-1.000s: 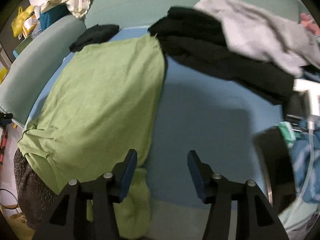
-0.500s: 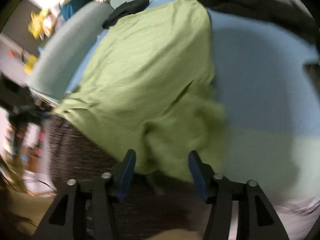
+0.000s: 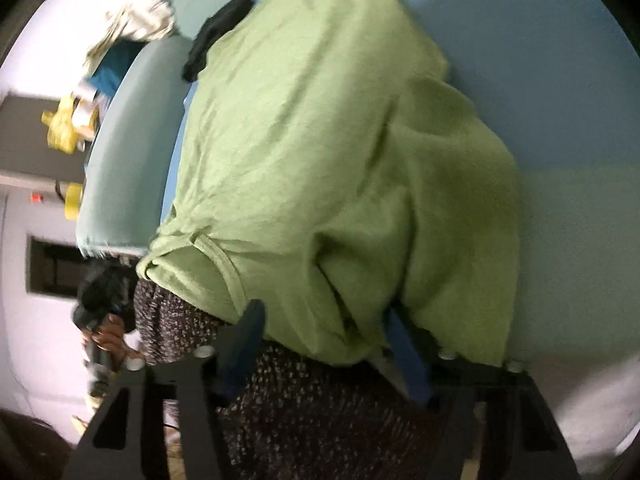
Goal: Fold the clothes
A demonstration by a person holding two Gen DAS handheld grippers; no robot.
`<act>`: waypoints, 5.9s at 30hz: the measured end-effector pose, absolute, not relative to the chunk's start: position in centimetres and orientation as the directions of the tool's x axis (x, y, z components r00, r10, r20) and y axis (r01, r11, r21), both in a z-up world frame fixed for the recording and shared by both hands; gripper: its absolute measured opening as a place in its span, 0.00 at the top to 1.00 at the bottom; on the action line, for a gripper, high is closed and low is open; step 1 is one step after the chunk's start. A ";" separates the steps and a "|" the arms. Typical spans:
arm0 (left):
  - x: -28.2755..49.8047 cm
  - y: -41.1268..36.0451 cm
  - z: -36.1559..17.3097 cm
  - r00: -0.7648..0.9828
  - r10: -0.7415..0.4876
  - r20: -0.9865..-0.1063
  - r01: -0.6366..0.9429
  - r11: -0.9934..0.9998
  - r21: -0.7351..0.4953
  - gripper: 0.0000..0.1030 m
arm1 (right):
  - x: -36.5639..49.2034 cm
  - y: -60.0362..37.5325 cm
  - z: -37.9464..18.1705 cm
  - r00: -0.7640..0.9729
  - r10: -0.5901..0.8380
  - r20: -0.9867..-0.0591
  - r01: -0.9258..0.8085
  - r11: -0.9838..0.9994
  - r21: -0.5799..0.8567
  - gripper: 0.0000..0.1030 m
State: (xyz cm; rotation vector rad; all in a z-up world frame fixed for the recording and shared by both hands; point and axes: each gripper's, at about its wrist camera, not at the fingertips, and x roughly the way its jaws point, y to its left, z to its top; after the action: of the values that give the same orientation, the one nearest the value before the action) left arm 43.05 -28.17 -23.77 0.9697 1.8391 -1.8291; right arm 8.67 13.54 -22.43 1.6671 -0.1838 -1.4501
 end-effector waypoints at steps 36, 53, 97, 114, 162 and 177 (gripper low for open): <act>15.2 -41.4 -17.2 -0.610 -0.023 -0.792 0.682 -0.525 -0.510 0.50 | -9.7 -3.0 -10.5 -0.169 -0.625 -0.762 0.709 -0.614 0.347 0.41; 20.4 -37.5 -24.3 -0.550 0.000 -0.835 0.808 -0.256 -0.531 0.61 | -8.5 1.3 -20.8 -0.109 -0.614 -0.782 0.282 -0.773 0.568 0.49; 32.4 -35.3 -10.1 -0.744 -0.179 -0.644 0.612 -0.572 -0.547 0.95 | 4.0 12.8 -2.5 -0.246 -0.797 -0.551 0.728 -0.527 0.438 0.95; 31.2 -21.3 -13.6 -0.574 -0.447 -0.686 0.479 -0.863 0.161 0.53 | 6.7 16.1 -20.8 0.048 -0.674 -0.737 0.415 -0.658 0.628 0.95; 33.4 -29.8 -22.6 -0.656 -0.160 -0.738 0.753 -0.220 -0.621 0.97 | 3.9 4.6 -19.9 0.194 -0.696 -0.691 0.473 -0.551 0.688 0.50; 36.1 -31.2 -25.0 -0.712 -0.135 -0.689 0.700 -0.070 -0.710 0.94 | 8.7 -9.0 -17.2 0.227 -0.577 -0.785 0.757 -0.402 0.515 0.46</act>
State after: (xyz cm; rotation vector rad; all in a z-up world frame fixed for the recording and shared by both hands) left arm 36.08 -31.22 -24.99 0.6123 1.6238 -1.8410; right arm 8.66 -9.04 -17.25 1.3460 0.1891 -1.4655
